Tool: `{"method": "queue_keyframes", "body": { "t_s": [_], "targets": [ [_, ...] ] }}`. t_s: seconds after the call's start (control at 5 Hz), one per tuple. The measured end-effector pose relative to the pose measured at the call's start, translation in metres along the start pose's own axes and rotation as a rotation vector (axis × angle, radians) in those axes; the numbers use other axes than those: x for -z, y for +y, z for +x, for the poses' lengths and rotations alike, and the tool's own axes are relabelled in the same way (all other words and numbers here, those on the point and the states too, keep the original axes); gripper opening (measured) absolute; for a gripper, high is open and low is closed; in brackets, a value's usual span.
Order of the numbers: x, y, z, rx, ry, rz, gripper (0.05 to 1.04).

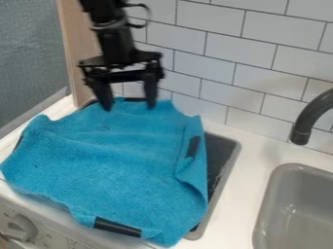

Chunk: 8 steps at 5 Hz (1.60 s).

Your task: Fold cloth from left to right

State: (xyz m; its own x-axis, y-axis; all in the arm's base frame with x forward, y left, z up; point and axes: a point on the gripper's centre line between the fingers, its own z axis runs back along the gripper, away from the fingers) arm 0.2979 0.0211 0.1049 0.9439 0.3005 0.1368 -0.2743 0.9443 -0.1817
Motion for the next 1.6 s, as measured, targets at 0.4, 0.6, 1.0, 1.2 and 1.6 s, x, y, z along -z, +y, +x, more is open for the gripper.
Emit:
{"method": "queue_keyframes", "body": {
  "t_s": [0.4, 0.6, 1.0, 1.2, 1.6],
  "targets": [
    [0.045, -0.035, 0.003, 0.033, 0.044, 0.070, 0.998],
    [0.065, -0.049, 0.003, 0.060, 0.058, 0.084, 0.998],
    [0.078, -0.058, 0.000, 0.072, 0.067, 0.115, 0.998],
    [0.080, -0.059, 0.003, 0.074, 0.067, 0.116, 0.998],
    [0.089, -0.059, 0.005, 0.072, 0.091, 0.125, 0.935]
  ]
}}
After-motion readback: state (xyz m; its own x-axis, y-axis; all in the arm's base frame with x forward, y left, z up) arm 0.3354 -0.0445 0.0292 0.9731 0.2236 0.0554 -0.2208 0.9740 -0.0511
